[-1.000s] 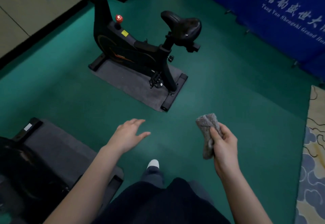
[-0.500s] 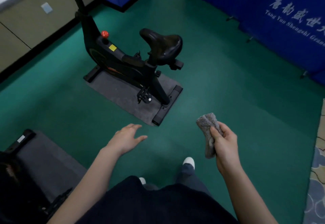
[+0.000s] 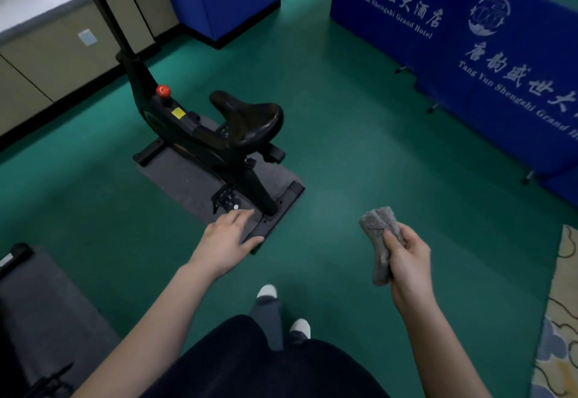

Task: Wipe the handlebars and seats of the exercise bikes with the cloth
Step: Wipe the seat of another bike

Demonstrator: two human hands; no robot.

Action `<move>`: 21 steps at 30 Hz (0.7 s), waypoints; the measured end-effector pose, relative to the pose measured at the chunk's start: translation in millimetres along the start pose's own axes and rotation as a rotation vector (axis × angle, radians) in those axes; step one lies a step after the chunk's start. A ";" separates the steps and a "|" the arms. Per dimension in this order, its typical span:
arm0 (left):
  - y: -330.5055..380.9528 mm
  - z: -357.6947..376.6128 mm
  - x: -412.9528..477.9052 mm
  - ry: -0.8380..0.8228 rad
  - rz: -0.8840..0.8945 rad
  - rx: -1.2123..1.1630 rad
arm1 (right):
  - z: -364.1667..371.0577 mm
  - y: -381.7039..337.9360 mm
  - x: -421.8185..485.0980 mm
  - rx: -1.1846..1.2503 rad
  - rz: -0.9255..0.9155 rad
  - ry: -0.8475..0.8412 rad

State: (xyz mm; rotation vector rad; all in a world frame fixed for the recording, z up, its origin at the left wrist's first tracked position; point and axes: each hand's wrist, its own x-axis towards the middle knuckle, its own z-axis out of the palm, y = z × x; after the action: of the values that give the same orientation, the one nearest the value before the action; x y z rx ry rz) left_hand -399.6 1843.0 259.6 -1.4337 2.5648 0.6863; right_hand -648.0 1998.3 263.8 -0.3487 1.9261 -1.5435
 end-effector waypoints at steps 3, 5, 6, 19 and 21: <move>1.4 -3.2 21.2 0.013 -0.012 -0.020 | 10.6 -6.5 21.4 0.009 0.006 -0.025; 0.0 -4.4 35.8 0.023 -0.025 -0.035 | 19.6 -11.2 36.0 0.007 0.008 -0.039; -1.5 -4.4 43.3 0.030 -0.033 -0.039 | 24.7 -13.7 43.8 0.004 0.010 -0.047; -60.2 -35.5 171.9 0.158 -0.266 -0.105 | 157.6 -72.9 170.5 -0.206 0.011 -0.310; -69.2 -42.5 188.8 0.156 -0.283 -0.122 | 177.5 -80.1 182.7 -0.233 0.002 -0.348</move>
State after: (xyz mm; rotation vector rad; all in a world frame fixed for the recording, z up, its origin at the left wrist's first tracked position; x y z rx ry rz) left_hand -439.8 1646.6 214.3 -1.9124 2.3896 0.7212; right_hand -691.0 1734.7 263.4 -0.6685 1.8249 -1.1664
